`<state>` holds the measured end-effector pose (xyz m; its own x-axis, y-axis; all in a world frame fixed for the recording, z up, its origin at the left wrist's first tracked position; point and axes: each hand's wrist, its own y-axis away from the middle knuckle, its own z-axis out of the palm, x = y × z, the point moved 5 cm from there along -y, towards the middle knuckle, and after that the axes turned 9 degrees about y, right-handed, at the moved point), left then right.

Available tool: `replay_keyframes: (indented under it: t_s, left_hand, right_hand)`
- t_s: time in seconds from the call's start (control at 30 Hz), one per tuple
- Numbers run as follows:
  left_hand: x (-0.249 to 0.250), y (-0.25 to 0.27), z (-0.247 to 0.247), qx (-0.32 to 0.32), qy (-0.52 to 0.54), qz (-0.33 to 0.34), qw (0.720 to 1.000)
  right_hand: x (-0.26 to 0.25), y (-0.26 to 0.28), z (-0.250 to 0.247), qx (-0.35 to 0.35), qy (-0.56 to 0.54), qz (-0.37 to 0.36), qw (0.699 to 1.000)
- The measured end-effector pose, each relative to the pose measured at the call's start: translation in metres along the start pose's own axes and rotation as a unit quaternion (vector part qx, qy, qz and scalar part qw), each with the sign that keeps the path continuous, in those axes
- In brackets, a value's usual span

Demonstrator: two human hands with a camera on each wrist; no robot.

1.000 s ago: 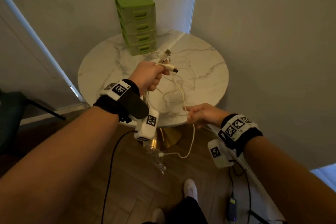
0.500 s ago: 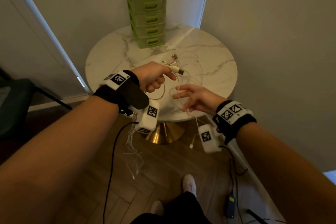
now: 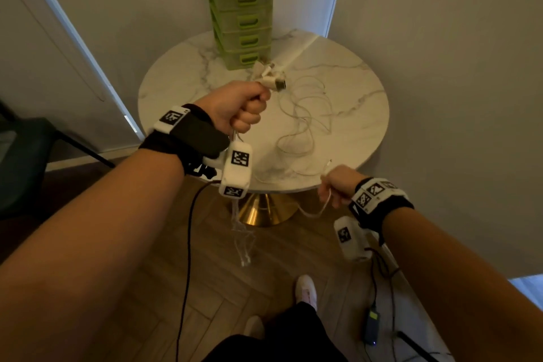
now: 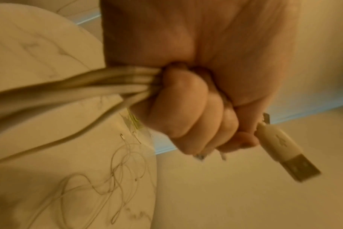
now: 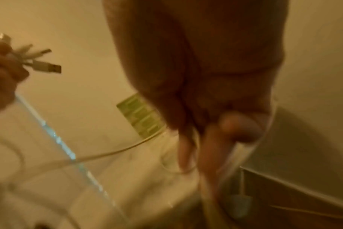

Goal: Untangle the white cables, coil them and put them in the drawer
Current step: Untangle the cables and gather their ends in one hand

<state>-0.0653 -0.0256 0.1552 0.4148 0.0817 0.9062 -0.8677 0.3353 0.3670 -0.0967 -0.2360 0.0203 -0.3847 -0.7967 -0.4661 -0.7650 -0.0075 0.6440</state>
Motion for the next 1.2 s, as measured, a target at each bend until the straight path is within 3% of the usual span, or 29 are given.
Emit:
replay_keyframes:
  t_s: [0.07,0.13,0.17,0.23,0.33,0.47,0.63,1.03,1.1,1.2]
  left_hand:
    - [0.006,-0.001,-0.002,0.017,0.033,0.022,0.999]
    - [0.005,-0.004,0.003,0.029,0.044,0.033,0.998]
    - [0.002,-0.007,0.007,0.030,0.048,0.033,0.998]
    - [-0.007,-0.013,0.018,0.029,0.056,0.029,0.998]
    - [-0.018,-0.020,0.032,0.039,0.067,0.033,0.996]
    - [-0.023,-0.027,0.039,0.050,0.086,0.044,0.994]
    - [-0.023,-0.042,0.032,0.080,0.145,0.058,0.984]
    - [-0.014,-0.088,0.038,0.135,0.185,0.076,0.970]
    - [-0.009,-0.096,0.042,0.146,0.197,0.081,0.966]
    - [0.003,-0.111,0.048,0.173,0.193,0.109,0.960]
  right_hand:
    - [0.010,0.002,0.008,-0.065,0.180,0.021,0.981]
    - [0.004,0.001,0.001,-0.005,0.269,0.004,0.963]
    - [-0.004,0.000,-0.006,0.047,0.241,-0.022,0.969]
    - [-0.026,0.003,-0.017,0.111,0.081,-0.095,0.986]
    - [-0.052,0.005,-0.021,0.113,-0.083,-0.146,0.979]
    - [-0.032,-0.015,-0.025,0.192,-0.023,-0.038,0.980]
    - [0.002,-0.043,-0.025,0.176,0.051,0.031,0.983]
    - [0.001,-0.083,-0.037,0.110,0.155,-0.007,0.982]
    - [-0.003,-0.088,-0.053,0.136,0.098,-0.023,0.986]
    - [-0.024,-0.083,-0.090,0.196,-0.085,-0.105,0.971]
